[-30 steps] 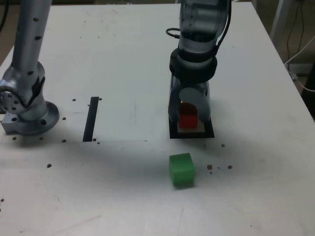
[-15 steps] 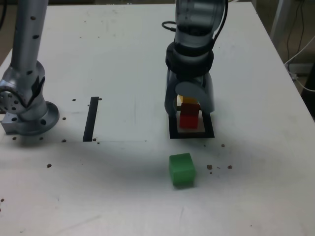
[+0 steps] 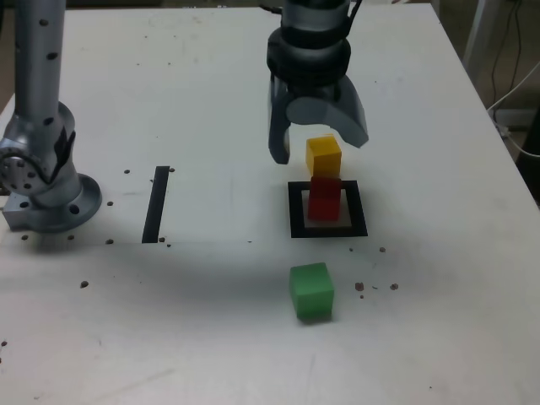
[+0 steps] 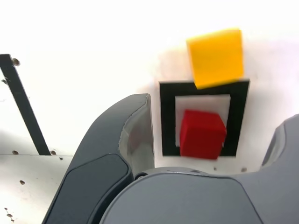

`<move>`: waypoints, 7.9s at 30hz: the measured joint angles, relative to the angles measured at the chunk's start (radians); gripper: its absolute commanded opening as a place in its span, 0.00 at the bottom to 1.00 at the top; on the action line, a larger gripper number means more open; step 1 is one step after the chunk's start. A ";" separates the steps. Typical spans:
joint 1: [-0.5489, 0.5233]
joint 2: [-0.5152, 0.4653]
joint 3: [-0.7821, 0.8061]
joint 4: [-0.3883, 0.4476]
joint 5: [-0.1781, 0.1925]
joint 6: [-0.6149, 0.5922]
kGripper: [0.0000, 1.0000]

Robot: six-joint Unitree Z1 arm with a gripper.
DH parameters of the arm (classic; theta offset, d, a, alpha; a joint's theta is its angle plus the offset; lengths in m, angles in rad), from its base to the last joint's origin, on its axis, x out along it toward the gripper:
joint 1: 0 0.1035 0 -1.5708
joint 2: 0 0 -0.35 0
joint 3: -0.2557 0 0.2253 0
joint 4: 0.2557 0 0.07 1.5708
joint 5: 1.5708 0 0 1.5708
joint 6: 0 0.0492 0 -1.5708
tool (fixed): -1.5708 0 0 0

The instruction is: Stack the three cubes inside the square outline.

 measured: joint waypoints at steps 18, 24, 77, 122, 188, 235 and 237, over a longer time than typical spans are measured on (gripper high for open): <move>0.121 0.123 -0.021 -0.052 0.008 0.030 0.90; 0.121 0.154 -0.042 -0.058 0.015 0.030 0.70; 0.015 0.039 -0.143 0.101 -0.006 0.069 0.07; -0.096 0.089 -0.144 0.065 -0.017 0.037 0.14; -0.386 -0.022 0.023 -0.025 -0.174 -0.236 1.00; -0.436 0.113 0.062 -0.223 -0.137 -0.498 0.15; -0.436 0.112 0.062 -0.223 -0.136 -0.499 0.13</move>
